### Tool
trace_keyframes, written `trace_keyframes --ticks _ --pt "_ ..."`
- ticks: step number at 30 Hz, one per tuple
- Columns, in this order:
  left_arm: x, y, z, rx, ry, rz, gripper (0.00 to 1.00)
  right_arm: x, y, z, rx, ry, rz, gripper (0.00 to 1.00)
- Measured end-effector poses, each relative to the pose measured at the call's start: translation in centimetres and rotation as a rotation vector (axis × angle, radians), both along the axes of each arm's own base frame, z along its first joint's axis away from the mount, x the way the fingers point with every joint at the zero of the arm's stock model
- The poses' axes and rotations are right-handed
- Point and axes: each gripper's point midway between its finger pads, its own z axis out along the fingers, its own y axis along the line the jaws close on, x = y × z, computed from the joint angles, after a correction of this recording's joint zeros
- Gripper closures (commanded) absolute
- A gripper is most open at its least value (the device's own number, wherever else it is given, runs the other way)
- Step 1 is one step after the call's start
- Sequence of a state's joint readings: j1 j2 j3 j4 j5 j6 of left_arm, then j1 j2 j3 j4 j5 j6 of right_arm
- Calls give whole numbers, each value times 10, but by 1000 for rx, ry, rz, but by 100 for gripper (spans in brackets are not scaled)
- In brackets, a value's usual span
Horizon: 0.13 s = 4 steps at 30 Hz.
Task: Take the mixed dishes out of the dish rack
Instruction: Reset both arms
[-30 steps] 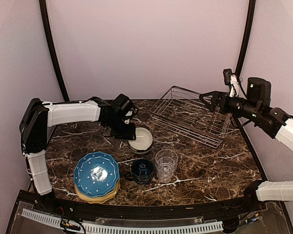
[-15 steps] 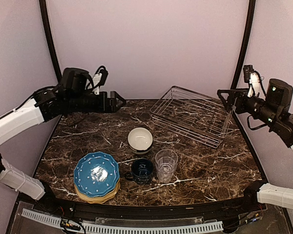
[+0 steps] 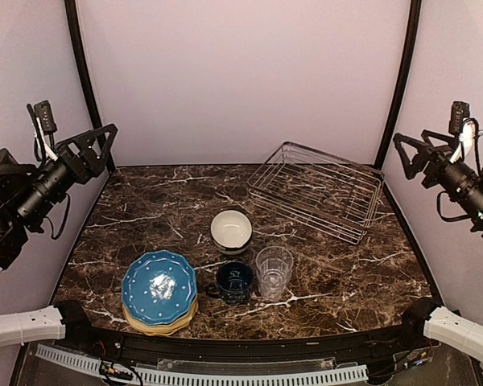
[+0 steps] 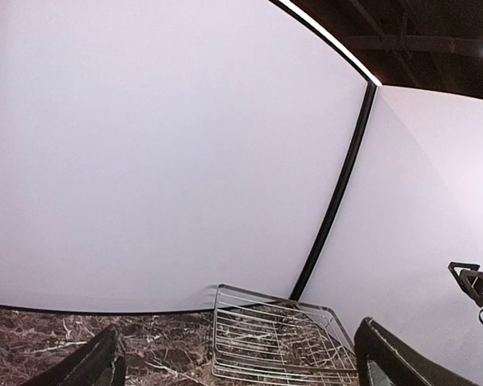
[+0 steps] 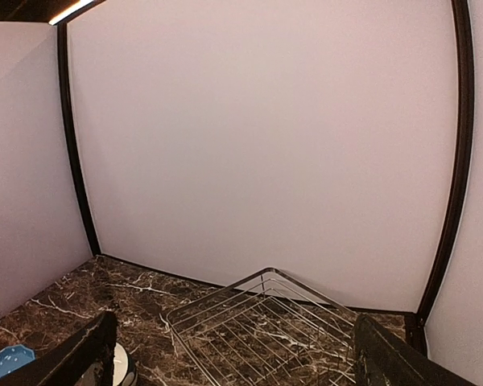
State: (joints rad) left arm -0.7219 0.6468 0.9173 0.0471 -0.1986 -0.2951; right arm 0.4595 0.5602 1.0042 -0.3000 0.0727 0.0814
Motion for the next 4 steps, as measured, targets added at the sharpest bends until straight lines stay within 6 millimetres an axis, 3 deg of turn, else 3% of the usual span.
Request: trace_keyframes --ticks 4 --pt "-8 15 11 -19 -45 45 2 -4 1 6 9 -25 14 1"
